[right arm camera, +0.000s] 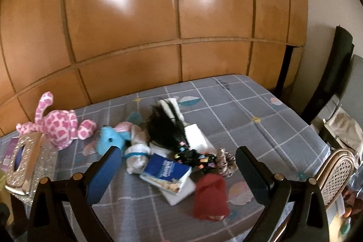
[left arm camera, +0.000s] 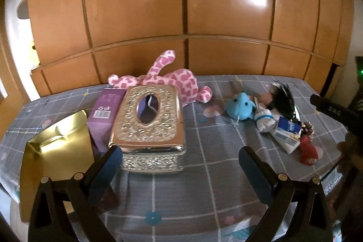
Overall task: Organize soft objects
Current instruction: 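Reach the left tool to the blue plush bear while the right tool reaches the black wig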
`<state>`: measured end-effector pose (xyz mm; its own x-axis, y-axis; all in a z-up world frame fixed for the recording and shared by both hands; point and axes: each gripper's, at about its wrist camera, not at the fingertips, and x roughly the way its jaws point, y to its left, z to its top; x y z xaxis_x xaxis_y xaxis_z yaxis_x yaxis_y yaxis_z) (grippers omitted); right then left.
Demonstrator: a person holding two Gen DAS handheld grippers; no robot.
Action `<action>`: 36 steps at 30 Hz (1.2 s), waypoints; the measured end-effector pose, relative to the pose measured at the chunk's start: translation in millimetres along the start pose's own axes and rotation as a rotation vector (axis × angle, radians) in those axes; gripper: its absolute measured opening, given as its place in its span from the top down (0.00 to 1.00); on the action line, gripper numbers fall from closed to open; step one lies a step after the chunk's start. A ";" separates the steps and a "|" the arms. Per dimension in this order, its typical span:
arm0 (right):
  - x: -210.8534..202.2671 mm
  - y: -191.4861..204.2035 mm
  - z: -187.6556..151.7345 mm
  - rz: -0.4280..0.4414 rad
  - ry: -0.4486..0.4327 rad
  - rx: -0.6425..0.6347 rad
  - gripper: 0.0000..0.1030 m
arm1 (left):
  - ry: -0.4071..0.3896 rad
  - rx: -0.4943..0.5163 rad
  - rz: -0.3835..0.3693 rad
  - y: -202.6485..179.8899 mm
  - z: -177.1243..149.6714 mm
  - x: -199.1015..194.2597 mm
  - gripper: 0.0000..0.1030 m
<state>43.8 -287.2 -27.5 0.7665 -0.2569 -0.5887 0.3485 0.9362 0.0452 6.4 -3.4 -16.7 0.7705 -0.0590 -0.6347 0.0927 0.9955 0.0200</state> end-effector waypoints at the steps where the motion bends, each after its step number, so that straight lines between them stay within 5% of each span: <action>1: 3.6 -4.0 0.9 -0.005 0.001 0.007 0.01 | 0.002 0.005 -0.003 -1.6 0.9 0.8 0.00; 12: 44.9 -31.8 6.5 -0.029 0.004 0.064 0.01 | 0.005 0.113 -0.007 -30.2 6.2 10.5 0.00; 19: 54.7 -56.7 4.5 0.034 0.034 0.220 0.01 | 0.017 0.169 -0.039 -51.2 14.9 26.2 0.00; 30: 55.2 -60.3 3.0 0.102 0.042 0.269 0.01 | 0.206 0.115 -0.305 -85.0 35.6 93.6 0.00; 36: 57.9 -64.8 2.1 0.145 0.055 0.308 0.01 | 0.282 0.112 -0.298 -105.3 52.7 136.2 0.00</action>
<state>66.6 -363.3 -62.8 0.7926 -0.1047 -0.6008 0.3905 0.8438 0.3681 134.8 -120.2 -64.6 0.4984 -0.3051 -0.8115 0.3651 0.9228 -0.1227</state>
